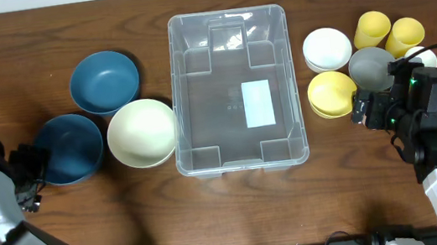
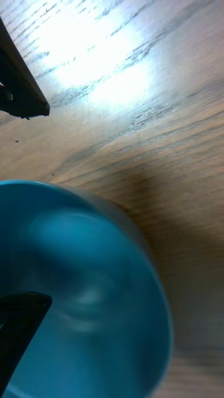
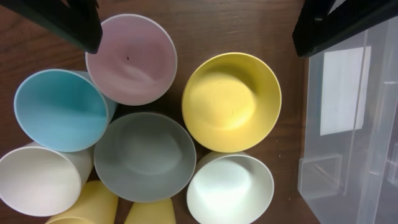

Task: Pack container
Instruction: 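Grasp the front blue bowl rim with the left gripper and lift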

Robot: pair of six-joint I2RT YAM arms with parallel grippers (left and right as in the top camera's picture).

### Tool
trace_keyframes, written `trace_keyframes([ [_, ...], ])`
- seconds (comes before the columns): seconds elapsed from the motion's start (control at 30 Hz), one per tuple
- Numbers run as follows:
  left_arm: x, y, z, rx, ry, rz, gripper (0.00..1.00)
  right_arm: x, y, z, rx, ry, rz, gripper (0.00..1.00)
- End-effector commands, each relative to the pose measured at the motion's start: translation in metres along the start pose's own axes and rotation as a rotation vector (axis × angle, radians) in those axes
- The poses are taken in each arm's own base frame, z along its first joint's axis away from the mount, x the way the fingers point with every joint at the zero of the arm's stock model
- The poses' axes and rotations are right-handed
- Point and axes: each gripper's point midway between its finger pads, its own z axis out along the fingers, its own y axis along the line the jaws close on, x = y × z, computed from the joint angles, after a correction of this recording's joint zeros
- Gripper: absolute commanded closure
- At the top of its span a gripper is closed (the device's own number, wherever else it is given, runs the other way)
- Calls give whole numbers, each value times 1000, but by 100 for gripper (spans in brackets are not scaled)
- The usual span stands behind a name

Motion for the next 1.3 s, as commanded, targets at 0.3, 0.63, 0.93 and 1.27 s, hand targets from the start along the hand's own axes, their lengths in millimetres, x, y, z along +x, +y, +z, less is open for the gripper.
trace_keyframes([
  [0.3,11,13,38,-55,110,21,22,-6,1,-3,-7,-16,-5,1],
  [0.63,14,15,46,-67,132,17,60,-6,1,-3,-7,-16,-5,1],
  [0.93,12,14,44,-63,125,18,86,-6,1,-3,-7,-16,-5,1],
  [1.27,1,9,22,-32,68,16,94,-6,1,-3,-7,-16,-5,1],
])
